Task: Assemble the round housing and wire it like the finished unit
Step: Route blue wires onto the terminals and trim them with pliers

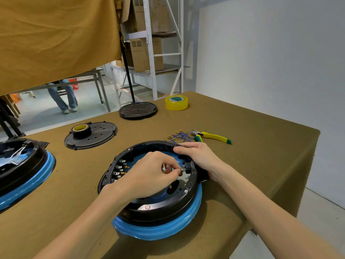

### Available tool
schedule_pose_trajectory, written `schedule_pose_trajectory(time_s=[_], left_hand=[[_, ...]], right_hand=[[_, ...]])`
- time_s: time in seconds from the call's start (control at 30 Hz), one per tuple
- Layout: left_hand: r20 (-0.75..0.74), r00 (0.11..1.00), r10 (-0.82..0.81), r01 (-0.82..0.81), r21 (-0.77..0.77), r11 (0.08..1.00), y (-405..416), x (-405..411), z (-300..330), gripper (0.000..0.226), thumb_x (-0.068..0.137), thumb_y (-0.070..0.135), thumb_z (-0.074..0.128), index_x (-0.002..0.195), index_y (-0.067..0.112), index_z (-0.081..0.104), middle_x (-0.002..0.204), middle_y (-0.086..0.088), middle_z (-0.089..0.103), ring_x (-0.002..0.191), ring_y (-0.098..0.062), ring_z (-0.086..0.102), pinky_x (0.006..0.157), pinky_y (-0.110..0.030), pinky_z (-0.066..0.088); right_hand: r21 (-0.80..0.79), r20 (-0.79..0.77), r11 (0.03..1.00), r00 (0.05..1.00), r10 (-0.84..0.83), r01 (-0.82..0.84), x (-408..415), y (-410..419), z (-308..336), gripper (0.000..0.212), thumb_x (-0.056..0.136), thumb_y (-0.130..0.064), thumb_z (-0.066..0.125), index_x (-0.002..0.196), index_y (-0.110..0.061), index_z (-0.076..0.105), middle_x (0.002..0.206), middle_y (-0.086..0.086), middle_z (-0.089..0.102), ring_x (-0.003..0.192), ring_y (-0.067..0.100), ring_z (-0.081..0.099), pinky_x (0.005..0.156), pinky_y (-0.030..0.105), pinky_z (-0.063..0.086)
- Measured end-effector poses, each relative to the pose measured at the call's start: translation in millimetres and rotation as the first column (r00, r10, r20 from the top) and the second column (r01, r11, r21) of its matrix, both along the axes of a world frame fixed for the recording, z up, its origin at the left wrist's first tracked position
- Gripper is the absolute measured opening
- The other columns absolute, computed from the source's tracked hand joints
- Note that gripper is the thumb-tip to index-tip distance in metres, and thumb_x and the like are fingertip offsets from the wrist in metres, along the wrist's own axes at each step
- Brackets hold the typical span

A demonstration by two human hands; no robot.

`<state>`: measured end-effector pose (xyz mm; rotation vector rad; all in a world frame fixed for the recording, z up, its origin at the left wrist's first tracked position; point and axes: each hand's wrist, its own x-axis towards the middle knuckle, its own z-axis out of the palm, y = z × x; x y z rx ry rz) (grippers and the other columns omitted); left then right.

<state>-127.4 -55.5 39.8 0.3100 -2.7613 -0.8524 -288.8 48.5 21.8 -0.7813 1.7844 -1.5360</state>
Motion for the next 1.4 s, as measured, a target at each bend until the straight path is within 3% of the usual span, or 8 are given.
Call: schedule_pose_trajectory(time_s=[0.43,0.53,0.7,0.87,0.93,1.03,1.17,1.4], left_hand=[[0.005,1.000,-0.016,0.016,0.006,1.000,-1.0,-0.9,-0.4,0.020,0.097,0.033,0.062,0.086,0.037,0.077,0.070,0.007,0.065,0.052,-0.004,0.044,0.053,-0.021,0.037],[0.004,1.000,-0.011,0.011,-0.019,1.000,-0.3,-0.9,-0.5,0.019,0.098,0.034,0.062,0.088,0.037,0.077,0.074,0.009,0.066,0.055,-0.003,0.048,0.056,-0.019,0.037],[-0.001,1.000,-0.004,0.004,-0.036,0.999,3.0,-2.4,1.8,0.019,0.098,0.033,0.065,0.084,0.038,0.077,0.078,0.024,0.067,0.069,0.003,0.056,0.061,-0.016,0.036],[0.032,0.999,-0.013,0.014,-0.034,0.999,5.7,-5.9,5.3,0.020,0.098,0.032,0.065,0.082,0.039,0.075,0.066,0.026,0.066,0.060,0.001,0.055,0.057,-0.016,0.039],[0.039,0.999,-0.034,0.032,0.045,0.998,6.5,-6.3,5.9,0.021,0.099,0.029,0.065,0.082,0.035,0.075,0.056,0.026,0.063,0.052,0.003,0.053,0.052,-0.011,0.038],[0.054,0.998,-0.028,0.019,0.160,0.987,3.8,-6.8,6.1,0.021,0.098,0.028,0.067,0.083,0.024,0.080,0.052,0.022,0.061,0.048,0.003,0.049,0.052,-0.009,0.037],[0.090,0.995,0.034,-0.055,0.251,0.966,-1.8,-7.1,4.0,0.020,0.093,0.035,0.072,0.080,0.024,0.083,0.062,0.004,0.069,0.056,-0.004,0.051,0.058,-0.021,0.042],[0.086,0.996,0.019,-0.038,0.237,0.971,-1.5,-12.0,7.4,0.018,0.092,0.030,0.074,0.078,0.023,0.083,0.073,-0.014,0.073,0.061,-0.014,0.052,0.060,-0.028,0.042]], right_hand=[[-0.008,0.008,1.000,1.000,-0.002,0.002,-1.7,-1.3,-2.6,0.018,0.087,-0.031,0.080,0.103,-0.023,0.082,0.099,0.008,0.079,0.084,0.019,0.074,0.068,0.024,0.061],[-0.006,0.005,1.000,1.000,-0.001,0.001,-2.8,-1.6,-3.6,0.018,0.087,-0.031,0.080,0.104,-0.024,0.082,0.100,0.007,0.079,0.087,0.021,0.075,0.074,0.029,0.061],[-0.004,-0.025,0.999,0.999,-0.047,0.047,-1.6,-4.5,-7.6,0.023,0.087,-0.033,0.079,0.107,-0.024,0.081,0.101,0.004,0.079,0.100,0.028,0.075,0.097,0.047,0.058],[-0.023,-0.020,0.998,0.998,-0.066,0.065,-0.3,-6.1,-9.5,0.022,0.088,-0.028,0.078,0.108,-0.021,0.081,0.102,0.008,0.079,0.103,0.032,0.073,0.099,0.052,0.055],[-0.025,-0.010,0.997,0.998,-0.067,0.067,-0.6,-6.3,-10.1,0.023,0.087,-0.028,0.079,0.109,-0.021,0.081,0.102,0.008,0.079,0.103,0.031,0.073,0.099,0.053,0.055],[-0.013,-0.014,0.998,0.998,-0.065,0.065,-1.1,-6.3,-10.3,0.024,0.085,-0.032,0.080,0.108,-0.024,0.081,0.100,0.004,0.080,0.102,0.027,0.074,0.100,0.051,0.055],[-0.011,-0.040,0.997,0.996,-0.080,0.080,-2.0,-5.9,-11.0,0.023,0.083,-0.036,0.081,0.105,-0.028,0.082,0.096,-0.003,0.080,0.097,0.021,0.074,0.097,0.047,0.057],[-0.037,-0.048,0.995,0.995,-0.089,0.087,-1.3,-6.9,-12.0,0.020,0.086,-0.029,0.080,0.106,-0.025,0.082,0.096,-0.002,0.080,0.099,0.020,0.074,0.094,0.041,0.059]])
